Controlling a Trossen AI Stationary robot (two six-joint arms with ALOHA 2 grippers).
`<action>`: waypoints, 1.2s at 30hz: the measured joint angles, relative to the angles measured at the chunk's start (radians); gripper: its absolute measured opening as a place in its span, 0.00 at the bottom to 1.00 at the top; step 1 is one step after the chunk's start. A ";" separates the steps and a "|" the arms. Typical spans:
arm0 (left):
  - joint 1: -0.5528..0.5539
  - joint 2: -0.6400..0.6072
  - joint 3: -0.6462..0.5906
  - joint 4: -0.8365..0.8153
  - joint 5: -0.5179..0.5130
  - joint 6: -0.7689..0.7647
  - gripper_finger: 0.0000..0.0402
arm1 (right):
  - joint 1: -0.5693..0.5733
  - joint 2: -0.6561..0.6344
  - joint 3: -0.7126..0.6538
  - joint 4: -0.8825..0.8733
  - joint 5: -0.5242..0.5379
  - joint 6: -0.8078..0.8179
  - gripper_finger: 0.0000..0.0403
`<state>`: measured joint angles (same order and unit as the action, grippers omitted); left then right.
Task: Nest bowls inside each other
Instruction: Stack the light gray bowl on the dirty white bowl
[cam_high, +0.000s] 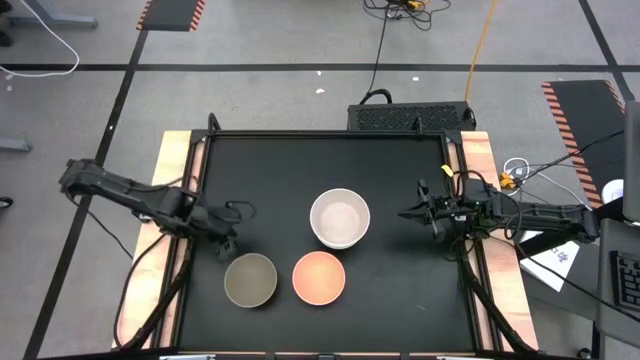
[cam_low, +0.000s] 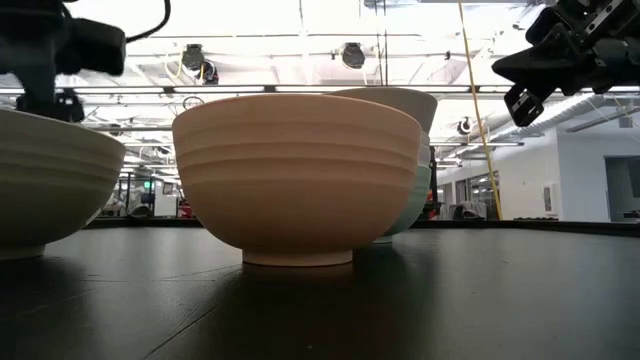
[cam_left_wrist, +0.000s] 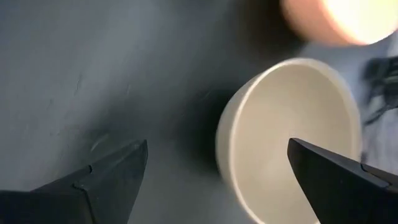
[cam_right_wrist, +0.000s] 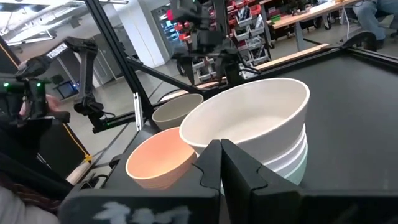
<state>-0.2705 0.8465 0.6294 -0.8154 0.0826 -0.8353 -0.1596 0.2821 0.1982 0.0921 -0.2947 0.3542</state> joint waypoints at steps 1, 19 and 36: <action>-0.012 0.025 0.001 0.001 -0.003 -0.009 0.97 | 0.000 0.000 0.000 0.000 0.000 0.000 0.00; -0.095 0.177 0.002 0.062 -0.015 -0.069 0.97 | 0.000 0.000 0.000 0.004 0.000 0.000 0.00; -0.124 0.275 0.002 0.084 -0.068 -0.088 0.97 | 0.000 0.000 0.000 0.000 0.000 -0.004 0.00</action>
<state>-0.3950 1.1217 0.6319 -0.7317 0.0141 -0.9234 -0.1596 0.2821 0.1982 0.0925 -0.2947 0.3504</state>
